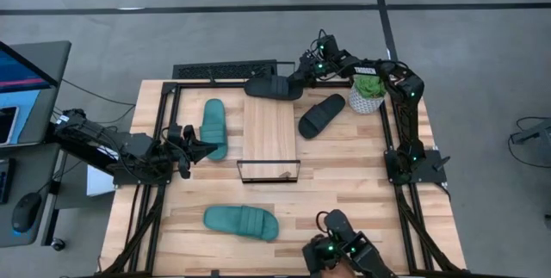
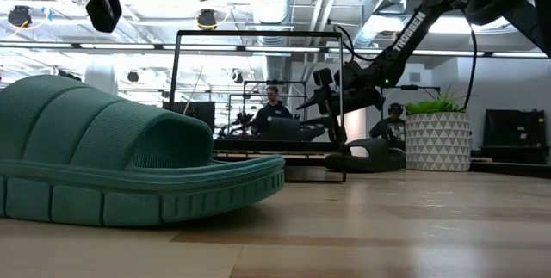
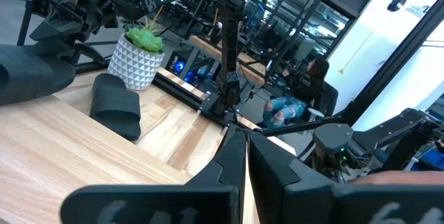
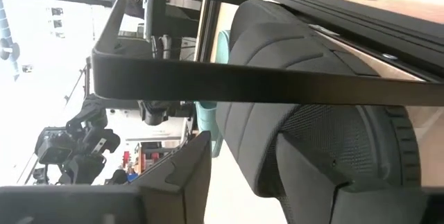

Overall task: Pick and place slides into the shelf
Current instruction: Put the bottom black slides on the shelf, then put the black slides on the shelf

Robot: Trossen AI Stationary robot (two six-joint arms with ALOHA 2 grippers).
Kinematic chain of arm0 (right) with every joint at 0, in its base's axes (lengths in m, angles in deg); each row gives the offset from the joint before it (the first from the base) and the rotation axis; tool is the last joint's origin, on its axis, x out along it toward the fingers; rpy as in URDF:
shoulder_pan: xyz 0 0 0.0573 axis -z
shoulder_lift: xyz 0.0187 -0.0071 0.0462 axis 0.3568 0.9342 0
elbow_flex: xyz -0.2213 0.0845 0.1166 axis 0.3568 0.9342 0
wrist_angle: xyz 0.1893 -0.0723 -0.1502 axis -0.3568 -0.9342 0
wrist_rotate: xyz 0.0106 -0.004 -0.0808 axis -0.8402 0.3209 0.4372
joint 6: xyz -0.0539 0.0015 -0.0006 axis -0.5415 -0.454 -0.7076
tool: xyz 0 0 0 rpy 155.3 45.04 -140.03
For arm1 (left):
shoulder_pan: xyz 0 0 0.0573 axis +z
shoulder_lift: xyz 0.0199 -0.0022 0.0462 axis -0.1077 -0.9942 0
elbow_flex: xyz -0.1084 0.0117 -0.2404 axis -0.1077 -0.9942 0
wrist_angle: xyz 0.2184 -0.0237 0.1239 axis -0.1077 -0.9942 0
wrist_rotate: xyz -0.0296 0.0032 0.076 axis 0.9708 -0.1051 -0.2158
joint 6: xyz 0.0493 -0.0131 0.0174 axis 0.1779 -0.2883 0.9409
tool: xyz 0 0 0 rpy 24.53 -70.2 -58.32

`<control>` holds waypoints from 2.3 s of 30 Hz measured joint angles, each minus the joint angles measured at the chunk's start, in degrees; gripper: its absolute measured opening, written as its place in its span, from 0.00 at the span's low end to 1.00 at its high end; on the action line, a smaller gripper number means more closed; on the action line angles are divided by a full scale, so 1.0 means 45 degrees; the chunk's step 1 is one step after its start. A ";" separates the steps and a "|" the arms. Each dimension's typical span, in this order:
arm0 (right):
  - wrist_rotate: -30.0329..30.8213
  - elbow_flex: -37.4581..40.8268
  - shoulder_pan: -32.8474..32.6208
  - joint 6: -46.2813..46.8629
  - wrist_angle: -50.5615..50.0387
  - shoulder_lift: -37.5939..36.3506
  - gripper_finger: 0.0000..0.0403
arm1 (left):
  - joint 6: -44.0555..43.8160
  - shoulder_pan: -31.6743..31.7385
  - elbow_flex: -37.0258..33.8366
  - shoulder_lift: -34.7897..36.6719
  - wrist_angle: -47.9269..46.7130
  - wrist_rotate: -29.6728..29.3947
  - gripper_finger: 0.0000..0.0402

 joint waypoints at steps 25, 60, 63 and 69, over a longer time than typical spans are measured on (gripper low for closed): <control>-0.0585 0.0005 0.0255 -0.0876 -0.1292 0.0000 0.39 | -0.0074 0.0000 0.0000 0.0004 -0.0004 0.0000 0.02; -0.2370 -0.0005 0.0888 -0.5603 -0.4168 -0.8544 0.29 | -0.0064 0.0000 0.0000 -0.0001 -0.0180 -0.0244 0.02; -0.1473 -0.0005 0.0355 -0.8586 -0.6246 -0.9664 0.29 | -0.0064 0.0000 0.0000 -0.0001 -0.0185 -0.0248 0.02; 0.2920 -0.0005 -0.1528 -1.4012 -1.0729 -1.1519 0.29 | 0.0091 0.0000 0.0000 0.0000 -0.0200 -0.0254 0.02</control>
